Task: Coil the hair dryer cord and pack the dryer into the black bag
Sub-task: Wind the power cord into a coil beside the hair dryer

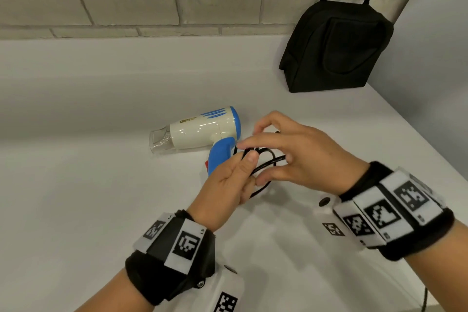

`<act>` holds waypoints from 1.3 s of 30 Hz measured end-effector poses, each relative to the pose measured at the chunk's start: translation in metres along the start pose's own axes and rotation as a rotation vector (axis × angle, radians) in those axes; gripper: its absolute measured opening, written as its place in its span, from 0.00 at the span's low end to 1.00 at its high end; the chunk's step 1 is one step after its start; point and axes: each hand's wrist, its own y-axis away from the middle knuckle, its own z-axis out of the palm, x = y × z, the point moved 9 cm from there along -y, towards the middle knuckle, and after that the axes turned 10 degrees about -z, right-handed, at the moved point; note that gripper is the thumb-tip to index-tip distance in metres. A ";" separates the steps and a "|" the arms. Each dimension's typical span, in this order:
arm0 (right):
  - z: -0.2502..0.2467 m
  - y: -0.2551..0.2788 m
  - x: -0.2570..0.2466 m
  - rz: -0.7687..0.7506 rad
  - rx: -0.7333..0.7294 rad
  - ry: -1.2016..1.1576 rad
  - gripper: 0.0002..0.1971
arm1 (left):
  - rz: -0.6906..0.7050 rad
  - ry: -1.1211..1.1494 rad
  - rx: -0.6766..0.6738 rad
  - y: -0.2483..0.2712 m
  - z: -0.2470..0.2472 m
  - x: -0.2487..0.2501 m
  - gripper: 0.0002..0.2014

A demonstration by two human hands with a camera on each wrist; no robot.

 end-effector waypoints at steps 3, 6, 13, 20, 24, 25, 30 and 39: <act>0.015 -0.011 0.007 0.007 -0.080 -0.219 0.13 | -0.029 0.086 -0.114 0.000 0.005 -0.005 0.23; 0.032 -0.016 0.013 0.035 -0.158 -0.277 0.13 | -0.075 0.226 -0.113 0.001 0.000 -0.009 0.19; 0.035 -0.011 0.040 0.185 0.092 -0.564 0.10 | -0.199 0.488 0.047 -0.004 -0.019 -0.024 0.17; 0.033 -0.005 0.046 0.206 0.089 -0.387 0.07 | -0.217 0.491 0.072 -0.004 -0.019 -0.030 0.13; 0.026 -0.005 0.050 0.211 0.113 -0.313 0.03 | -0.180 0.445 -0.034 -0.003 -0.012 -0.026 0.06; 0.024 -0.007 0.052 0.217 0.125 -0.301 0.03 | -0.164 0.409 -0.050 -0.003 -0.012 -0.026 0.04; 0.017 -0.021 0.043 0.187 0.297 -0.260 0.04 | -0.116 0.253 0.119 -0.009 -0.025 -0.026 0.14; 0.041 -0.017 0.038 0.100 0.069 0.060 0.09 | -0.192 0.140 0.119 -0.001 -0.023 -0.045 0.18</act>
